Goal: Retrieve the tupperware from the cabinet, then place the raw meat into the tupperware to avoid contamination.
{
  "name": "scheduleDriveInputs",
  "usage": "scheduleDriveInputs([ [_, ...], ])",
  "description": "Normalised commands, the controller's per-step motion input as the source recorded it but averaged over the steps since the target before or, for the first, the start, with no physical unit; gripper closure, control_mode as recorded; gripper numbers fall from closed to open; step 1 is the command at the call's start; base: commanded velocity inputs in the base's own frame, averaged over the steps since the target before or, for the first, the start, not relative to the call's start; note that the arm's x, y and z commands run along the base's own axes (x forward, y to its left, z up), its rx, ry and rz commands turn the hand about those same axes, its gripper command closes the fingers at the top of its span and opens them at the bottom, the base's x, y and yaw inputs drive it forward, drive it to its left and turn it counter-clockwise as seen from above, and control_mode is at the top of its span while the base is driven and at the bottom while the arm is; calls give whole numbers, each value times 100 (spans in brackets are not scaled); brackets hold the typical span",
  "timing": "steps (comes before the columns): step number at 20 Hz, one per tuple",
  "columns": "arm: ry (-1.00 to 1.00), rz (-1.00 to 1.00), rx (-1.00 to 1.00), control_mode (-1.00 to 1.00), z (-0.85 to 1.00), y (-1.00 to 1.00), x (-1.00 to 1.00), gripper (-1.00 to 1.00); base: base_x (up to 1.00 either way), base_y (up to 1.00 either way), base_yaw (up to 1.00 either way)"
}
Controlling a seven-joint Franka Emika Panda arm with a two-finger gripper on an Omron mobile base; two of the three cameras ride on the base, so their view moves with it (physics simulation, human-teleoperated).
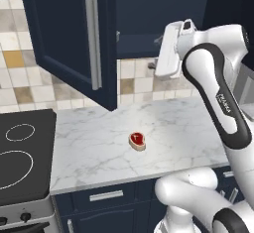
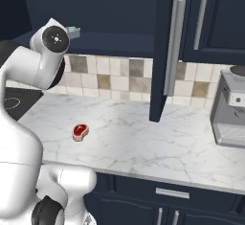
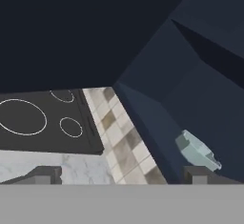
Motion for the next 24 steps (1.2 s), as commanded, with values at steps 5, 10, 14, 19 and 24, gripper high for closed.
scheduleDriveInputs([
  [5,4,0,2,-100,0,21,39,-100,0,0,0],
  [10,3,0,3,-100,0,19,39,-100,0,0,0],
  [14,3,0,3,-100,0,16,37,-100,0,0,0],
  [19,3,0,1,-100,0,14,34,-100,0,0,0],
  [24,6,0,0,-100,0,13,34,-100,0,0,0],
])
